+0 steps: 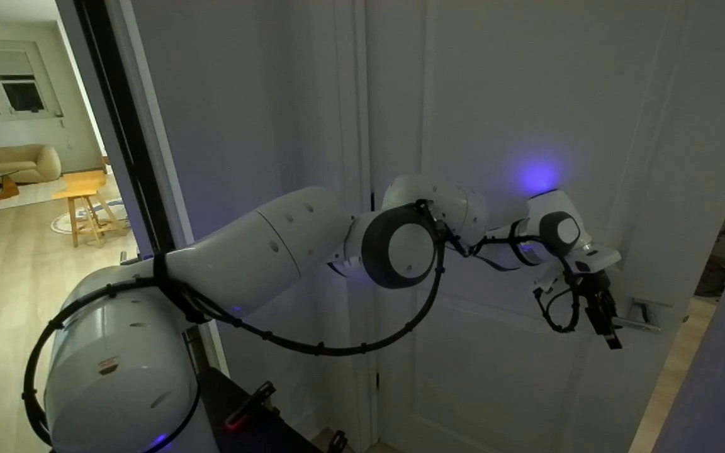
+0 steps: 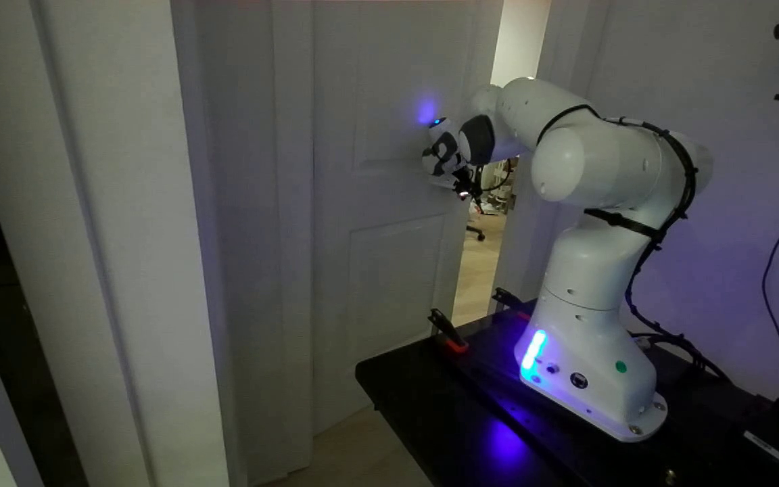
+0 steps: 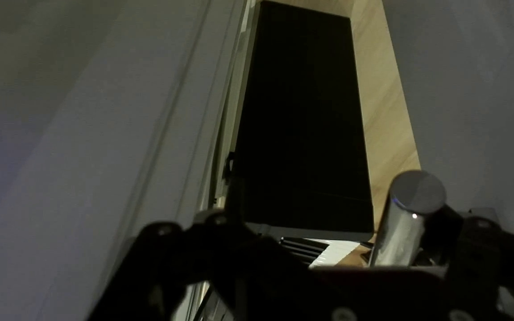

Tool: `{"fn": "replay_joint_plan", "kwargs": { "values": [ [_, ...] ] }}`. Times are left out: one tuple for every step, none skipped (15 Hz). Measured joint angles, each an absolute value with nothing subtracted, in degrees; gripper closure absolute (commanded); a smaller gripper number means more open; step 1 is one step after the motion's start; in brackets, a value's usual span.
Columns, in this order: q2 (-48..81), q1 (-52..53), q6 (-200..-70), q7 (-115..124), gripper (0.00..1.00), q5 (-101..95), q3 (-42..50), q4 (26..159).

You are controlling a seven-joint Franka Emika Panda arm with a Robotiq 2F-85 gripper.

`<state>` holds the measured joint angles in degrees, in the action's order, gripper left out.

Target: Close the door

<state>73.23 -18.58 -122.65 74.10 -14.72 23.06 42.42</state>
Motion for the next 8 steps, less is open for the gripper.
{"fn": "replay_joint_plan", "kwargs": {
  "values": [
    [73.2,-18.7,-123.1,73.3,0.51,-14.7,23.0,42.4],
    [73.3,-18.8,-123.6,72.4,0.57,-14.7,23.0,42.4],
    [73.3,-18.9,-124.0,71.6,0.65,-14.6,23.0,42.5],
    [73.3,-18.9,-124.5,70.9,0.71,-14.5,23.0,42.6],
    [73.3,-19.0,-124.9,70.2,0.77,-14.5,23.0,42.6],
    [73.3,-19.0,-125.1,70.0,0.86,-14.5,23.1,42.7],
    [73.3,-19.0,-125.3,69.7,0.92,-14.5,23.1,42.7],
    [73.3,-19.0,-125.5,69.4,0.93,-14.5,23.2,42.8]
  ]
}}
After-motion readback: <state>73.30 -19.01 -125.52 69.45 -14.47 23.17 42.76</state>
